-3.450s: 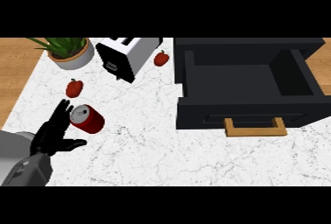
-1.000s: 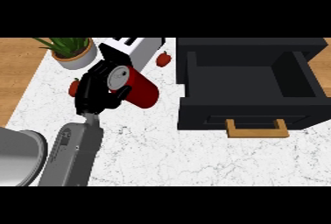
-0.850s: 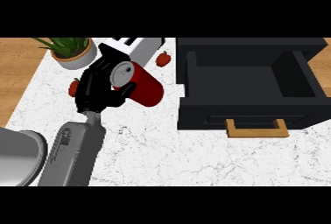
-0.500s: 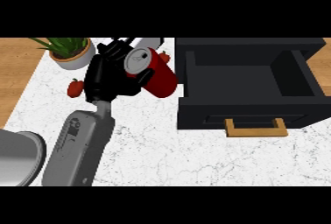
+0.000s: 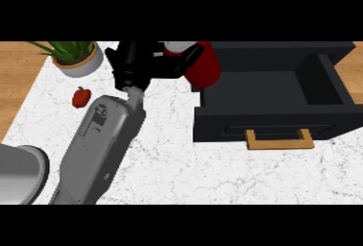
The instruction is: Pick up the can, place it into the drawer and close the drawer
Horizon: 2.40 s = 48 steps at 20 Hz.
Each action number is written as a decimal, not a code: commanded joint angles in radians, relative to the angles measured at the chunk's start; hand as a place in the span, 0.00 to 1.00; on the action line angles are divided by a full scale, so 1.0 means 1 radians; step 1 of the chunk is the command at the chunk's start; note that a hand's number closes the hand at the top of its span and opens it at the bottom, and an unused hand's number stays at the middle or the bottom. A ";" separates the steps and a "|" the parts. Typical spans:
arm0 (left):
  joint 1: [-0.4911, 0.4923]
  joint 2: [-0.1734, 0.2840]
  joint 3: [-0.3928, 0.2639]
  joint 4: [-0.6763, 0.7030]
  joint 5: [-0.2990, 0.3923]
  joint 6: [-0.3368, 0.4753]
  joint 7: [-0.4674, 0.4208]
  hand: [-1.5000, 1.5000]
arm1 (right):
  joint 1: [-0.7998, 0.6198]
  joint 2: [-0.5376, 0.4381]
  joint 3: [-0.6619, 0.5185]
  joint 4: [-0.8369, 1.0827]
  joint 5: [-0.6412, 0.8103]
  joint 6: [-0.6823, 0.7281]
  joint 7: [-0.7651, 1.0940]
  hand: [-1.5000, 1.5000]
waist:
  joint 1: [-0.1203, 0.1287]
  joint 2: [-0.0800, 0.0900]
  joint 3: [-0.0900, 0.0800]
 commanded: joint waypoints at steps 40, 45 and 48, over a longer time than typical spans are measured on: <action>-0.597 -0.003 -0.377 0.784 0.546 0.227 -0.254 1.00 | -0.112 -0.040 0.001 -0.029 -0.014 -0.038 0.106 0.00 | -0.060 0.013 0.001; -0.582 -0.003 -0.434 0.800 0.603 0.298 -0.290 0.00 | -0.118 -0.004 0.039 -0.007 0.025 -0.009 0.077 0.00 | -0.081 0.018 0.002; -0.579 -0.003 -0.491 0.782 0.638 0.342 -0.257 0.00 | -0.144 -0.007 0.043 0.018 0.041 -0.006 0.061 0.00 | -0.084 0.019 0.003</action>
